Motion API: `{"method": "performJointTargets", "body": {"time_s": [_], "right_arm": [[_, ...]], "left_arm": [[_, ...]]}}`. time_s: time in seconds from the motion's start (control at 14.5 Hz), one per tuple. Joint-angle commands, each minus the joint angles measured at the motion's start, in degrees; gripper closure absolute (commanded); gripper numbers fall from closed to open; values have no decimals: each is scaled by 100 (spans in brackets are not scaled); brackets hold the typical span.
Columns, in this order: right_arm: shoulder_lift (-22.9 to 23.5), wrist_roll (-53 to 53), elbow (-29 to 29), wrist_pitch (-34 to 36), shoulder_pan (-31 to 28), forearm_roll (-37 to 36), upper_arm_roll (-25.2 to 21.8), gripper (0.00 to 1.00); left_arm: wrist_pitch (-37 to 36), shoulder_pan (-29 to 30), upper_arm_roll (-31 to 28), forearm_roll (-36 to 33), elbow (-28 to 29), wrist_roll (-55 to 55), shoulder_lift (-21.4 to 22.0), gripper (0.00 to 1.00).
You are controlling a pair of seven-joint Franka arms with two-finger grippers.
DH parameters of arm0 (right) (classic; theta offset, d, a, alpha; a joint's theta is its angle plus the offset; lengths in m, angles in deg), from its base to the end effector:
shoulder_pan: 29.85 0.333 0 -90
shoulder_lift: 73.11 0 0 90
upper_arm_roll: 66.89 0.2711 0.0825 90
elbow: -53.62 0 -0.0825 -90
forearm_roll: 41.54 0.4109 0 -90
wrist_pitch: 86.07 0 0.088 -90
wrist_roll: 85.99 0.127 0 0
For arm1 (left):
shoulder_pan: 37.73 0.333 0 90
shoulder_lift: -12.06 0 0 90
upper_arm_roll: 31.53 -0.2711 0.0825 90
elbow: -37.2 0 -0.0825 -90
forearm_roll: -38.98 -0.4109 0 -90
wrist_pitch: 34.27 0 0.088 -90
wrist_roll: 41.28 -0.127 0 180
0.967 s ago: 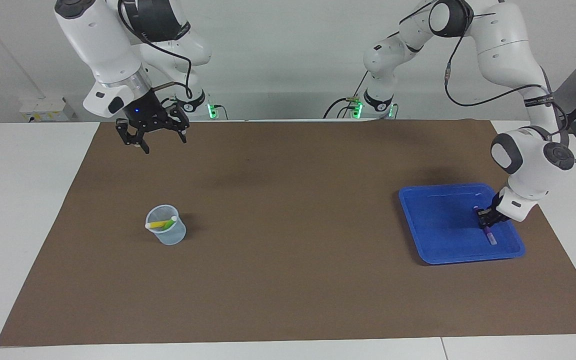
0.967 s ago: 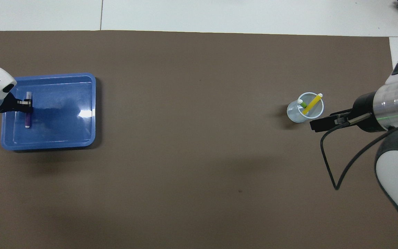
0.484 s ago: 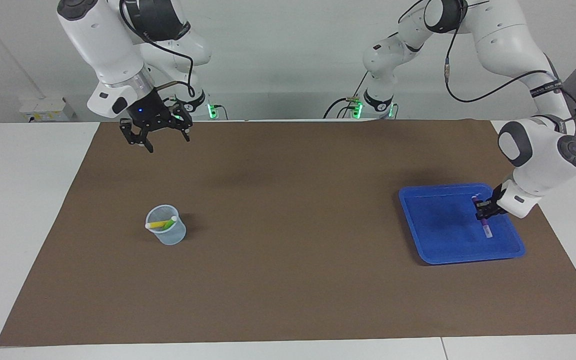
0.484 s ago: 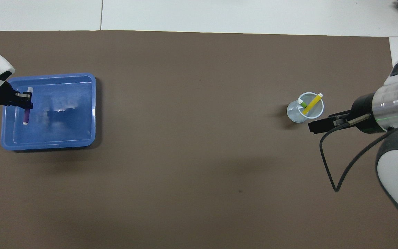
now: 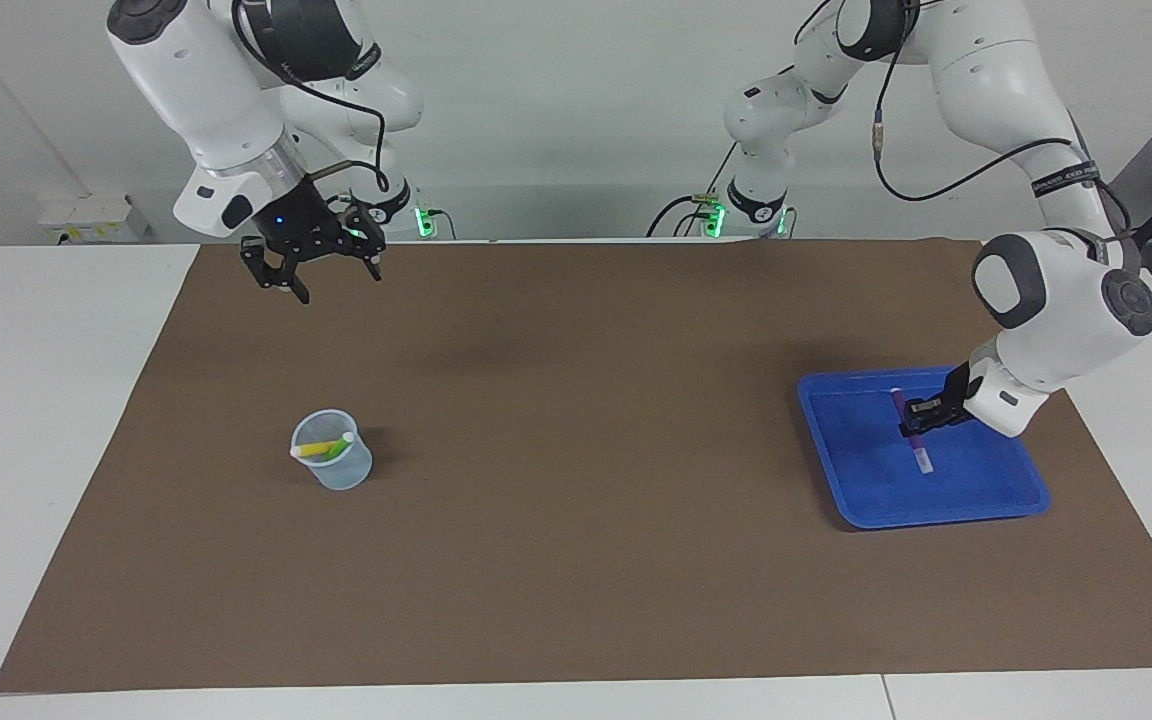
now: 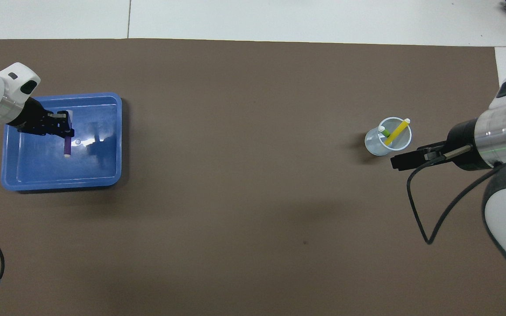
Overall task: Transfer and insert pens with both arms
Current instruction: 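Lift the purple pen with the left gripper toward the right gripper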
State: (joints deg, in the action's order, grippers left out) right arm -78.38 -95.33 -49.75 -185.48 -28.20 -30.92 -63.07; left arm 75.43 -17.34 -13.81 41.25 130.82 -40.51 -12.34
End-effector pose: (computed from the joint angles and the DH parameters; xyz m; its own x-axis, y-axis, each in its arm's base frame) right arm 0.5622 0.0753 0.5110 0.9735 0.2236 0.0484 0.2287 -0.9584 -0.1708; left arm 0.6569 0.0400 0.2998 0.9881 0.0825 -0.1299 0.1029 -0.9819 0.1589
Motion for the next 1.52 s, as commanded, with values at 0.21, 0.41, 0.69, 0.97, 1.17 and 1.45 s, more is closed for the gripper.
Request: {"method": "performJointTargets", "body": {"time_s": [0.21, 0.41, 0.69, 0.97, 1.17, 1.45], "right_arm": [[-88, 361, -78, 9, -7, 658, 31, 0], [-88, 1266, -114, -131, 335, 1063, 40, 0], [-97, 1794, -359, -728, 590, 1581, 49, 0], [-1, 2349, -605, -1729, 1055, 1873, 40, 0], [236, 2463, -791, -2660, 1363, 2268, 40, 0], [666, 2525, -782, -3460, 1784, 2286, 40, 0]], "left_arm": [[-501, -18, -49, 984, 112, 1345, 180, 100], [-765, -96, -49, 1564, 130, 2214, 216, 100], [-783, -351, -49, 2312, 200, 3006, 260, 100], [-748, -667, -49, 3120, 244, 4228, 286, 100], [-643, -965, -49, 3270, 191, 4335, 269, 100], [-37, -1476, -49, 3884, 262, 5606, 251, 100]]}}
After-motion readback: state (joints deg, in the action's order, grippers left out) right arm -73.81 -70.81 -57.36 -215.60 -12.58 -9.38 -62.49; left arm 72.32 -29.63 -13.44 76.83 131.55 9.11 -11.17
